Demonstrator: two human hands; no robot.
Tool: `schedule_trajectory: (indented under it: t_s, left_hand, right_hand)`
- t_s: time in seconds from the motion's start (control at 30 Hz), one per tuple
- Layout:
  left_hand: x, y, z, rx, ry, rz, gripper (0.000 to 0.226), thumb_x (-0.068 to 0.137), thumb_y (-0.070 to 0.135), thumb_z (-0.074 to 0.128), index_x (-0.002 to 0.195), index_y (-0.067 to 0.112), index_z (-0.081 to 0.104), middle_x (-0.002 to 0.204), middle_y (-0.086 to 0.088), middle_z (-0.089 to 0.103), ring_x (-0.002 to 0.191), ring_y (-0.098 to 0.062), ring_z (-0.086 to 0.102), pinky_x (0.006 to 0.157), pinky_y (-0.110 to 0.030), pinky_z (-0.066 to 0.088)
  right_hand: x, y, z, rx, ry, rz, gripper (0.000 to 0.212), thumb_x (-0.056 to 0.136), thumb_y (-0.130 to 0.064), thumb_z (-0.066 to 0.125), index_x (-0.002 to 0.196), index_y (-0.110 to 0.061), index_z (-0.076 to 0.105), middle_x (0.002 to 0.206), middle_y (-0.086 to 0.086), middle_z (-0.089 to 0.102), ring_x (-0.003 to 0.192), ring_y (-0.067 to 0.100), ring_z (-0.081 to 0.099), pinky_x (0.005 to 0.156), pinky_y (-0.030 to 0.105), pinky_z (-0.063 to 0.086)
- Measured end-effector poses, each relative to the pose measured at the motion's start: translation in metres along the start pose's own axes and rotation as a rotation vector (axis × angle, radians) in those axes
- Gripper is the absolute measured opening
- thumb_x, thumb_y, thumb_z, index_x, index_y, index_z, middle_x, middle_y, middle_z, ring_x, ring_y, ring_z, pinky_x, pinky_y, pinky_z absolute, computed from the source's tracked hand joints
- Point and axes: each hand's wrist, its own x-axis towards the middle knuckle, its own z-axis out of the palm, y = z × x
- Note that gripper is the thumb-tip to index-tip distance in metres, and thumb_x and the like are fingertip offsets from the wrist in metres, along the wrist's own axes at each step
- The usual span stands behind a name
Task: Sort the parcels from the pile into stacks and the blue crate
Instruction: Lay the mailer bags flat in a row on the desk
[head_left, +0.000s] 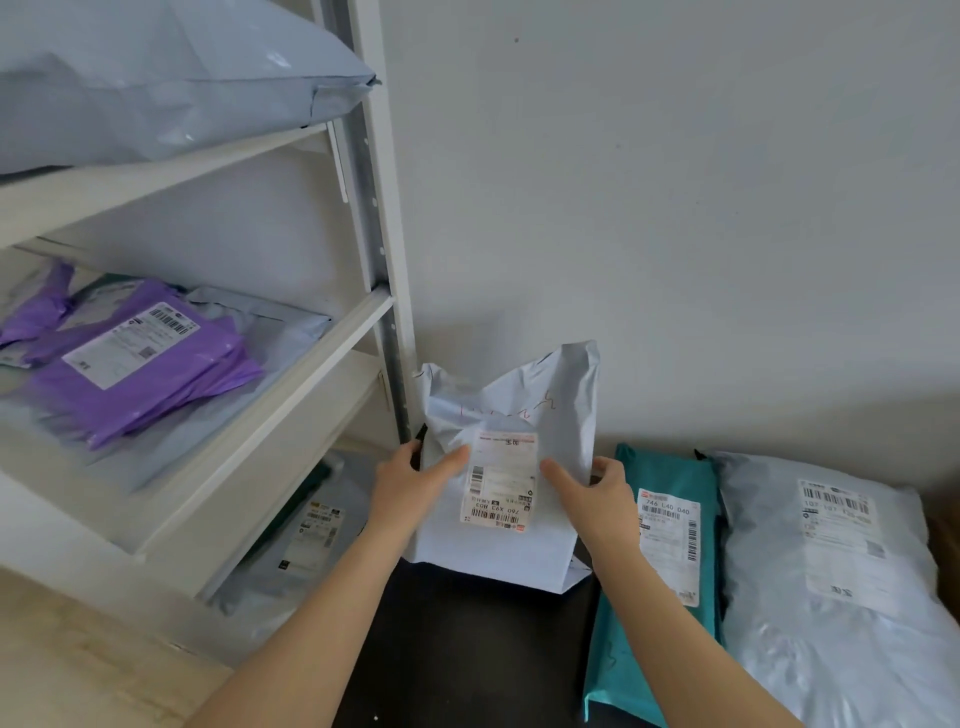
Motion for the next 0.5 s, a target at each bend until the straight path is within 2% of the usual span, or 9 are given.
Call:
schedule_trajectory:
  t_s: [0.1, 0.23, 0.3, 0.33, 0.43, 0.5]
  left_hand:
    - [-0.007, -0.003, 0.001, -0.017, -0.023, 0.004, 0.084, 0.061, 0.056, 0.078, 0.133, 0.022, 0.051, 0.123, -0.002, 0.058, 0.102, -0.019, 0.062, 0.088, -0.041, 0.054]
    - [-0.008, -0.011, 0.004, 0.0, 0.038, 0.018, 0.061, 0.07, 0.039, 0.08, 0.121, 0.018, 0.054, 0.122, -0.002, 0.053, 0.102, -0.016, 0.056, 0.081, -0.031, 0.048]
    - [-0.012, -0.013, 0.005, -0.04, 0.055, 0.023, 0.046, 0.077, 0.029, 0.077, 0.113, 0.018, 0.051, 0.11, 0.004, 0.055, 0.094, -0.01, 0.055, 0.074, -0.026, 0.045]
    - [-0.013, -0.013, 0.005, -0.073, 0.056, 0.022, 0.045, 0.078, 0.025, 0.077, 0.113, 0.017, 0.049, 0.106, 0.006, 0.055, 0.091, -0.008, 0.054, 0.072, -0.025, 0.044]
    - [-0.016, -0.01, 0.003, -0.17, 0.019, 0.056, 0.053, 0.077, 0.02, 0.078, 0.12, 0.016, 0.047, 0.111, 0.005, 0.057, 0.101, -0.012, 0.056, 0.078, -0.025, 0.046]
    - [-0.017, -0.004, 0.001, -0.286, -0.037, 0.068, 0.041, 0.082, 0.027, 0.073, 0.116, 0.023, 0.051, 0.112, 0.004, 0.061, 0.104, -0.014, 0.059, 0.08, -0.026, 0.047]
  right_hand:
    - [-0.002, 0.01, -0.002, -0.041, -0.038, -0.044, 0.066, 0.077, -0.043, 0.071, 0.132, -0.021, 0.043, 0.117, 0.004, 0.056, 0.093, 0.019, 0.058, 0.069, 0.031, 0.046]
    - [-0.006, 0.018, -0.002, -0.108, -0.083, -0.085, 0.048, 0.079, -0.041, 0.068, 0.121, -0.022, 0.054, 0.108, 0.005, 0.059, 0.085, 0.016, 0.059, 0.064, 0.03, 0.047]
    - [-0.009, 0.02, -0.001, -0.149, -0.09, -0.097, 0.044, 0.081, -0.04, 0.066, 0.121, -0.023, 0.056, 0.106, 0.005, 0.059, 0.08, 0.014, 0.059, 0.06, 0.028, 0.045]
    - [-0.01, 0.022, 0.0, -0.166, -0.092, -0.101, 0.045, 0.083, -0.039, 0.065, 0.124, -0.023, 0.055, 0.107, 0.005, 0.059, 0.079, 0.014, 0.058, 0.059, 0.027, 0.044]
    - [-0.016, 0.021, -0.002, -0.218, -0.101, -0.127, 0.051, 0.086, -0.041, 0.063, 0.131, -0.023, 0.048, 0.111, 0.005, 0.052, 0.079, 0.015, 0.053, 0.061, 0.027, 0.042]
    - [-0.018, 0.017, -0.005, -0.193, -0.085, -0.159, 0.053, 0.085, -0.044, 0.065, 0.131, -0.024, 0.047, 0.111, 0.005, 0.048, 0.078, 0.012, 0.05, 0.064, 0.025, 0.041]
